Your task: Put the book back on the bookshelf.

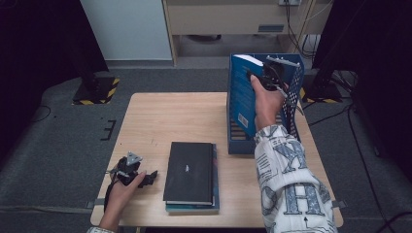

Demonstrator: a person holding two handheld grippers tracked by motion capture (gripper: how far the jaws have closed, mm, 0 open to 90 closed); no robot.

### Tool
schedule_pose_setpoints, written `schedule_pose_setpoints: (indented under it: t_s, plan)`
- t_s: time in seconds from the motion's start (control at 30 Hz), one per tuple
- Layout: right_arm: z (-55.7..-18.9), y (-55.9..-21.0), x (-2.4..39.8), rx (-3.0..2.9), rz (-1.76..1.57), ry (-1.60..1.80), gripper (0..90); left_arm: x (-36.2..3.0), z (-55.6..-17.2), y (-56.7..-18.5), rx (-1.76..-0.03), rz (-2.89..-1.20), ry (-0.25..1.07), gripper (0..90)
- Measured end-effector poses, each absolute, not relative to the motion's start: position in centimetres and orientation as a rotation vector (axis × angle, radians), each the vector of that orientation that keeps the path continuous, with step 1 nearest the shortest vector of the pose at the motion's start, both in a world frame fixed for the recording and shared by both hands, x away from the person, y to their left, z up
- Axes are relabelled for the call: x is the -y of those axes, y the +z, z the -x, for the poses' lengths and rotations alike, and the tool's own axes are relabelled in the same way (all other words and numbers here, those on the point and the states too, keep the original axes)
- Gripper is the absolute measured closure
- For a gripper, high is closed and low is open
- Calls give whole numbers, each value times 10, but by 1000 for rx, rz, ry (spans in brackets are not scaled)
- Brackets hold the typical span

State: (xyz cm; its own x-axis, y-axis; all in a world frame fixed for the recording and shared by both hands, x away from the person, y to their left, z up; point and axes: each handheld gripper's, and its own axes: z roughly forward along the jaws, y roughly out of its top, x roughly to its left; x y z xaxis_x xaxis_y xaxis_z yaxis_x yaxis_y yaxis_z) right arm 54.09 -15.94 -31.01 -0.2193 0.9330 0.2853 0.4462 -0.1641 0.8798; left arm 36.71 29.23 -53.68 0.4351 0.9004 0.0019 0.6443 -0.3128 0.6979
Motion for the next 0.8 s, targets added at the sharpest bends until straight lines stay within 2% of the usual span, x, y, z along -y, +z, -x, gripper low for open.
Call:
schedule_pose_setpoints:
  t_s: [0.8]
  plan:
    - [-534,-334,151,-1601,-1541,1380,601,-292,-367,-537,-1281,-2068,525,0]
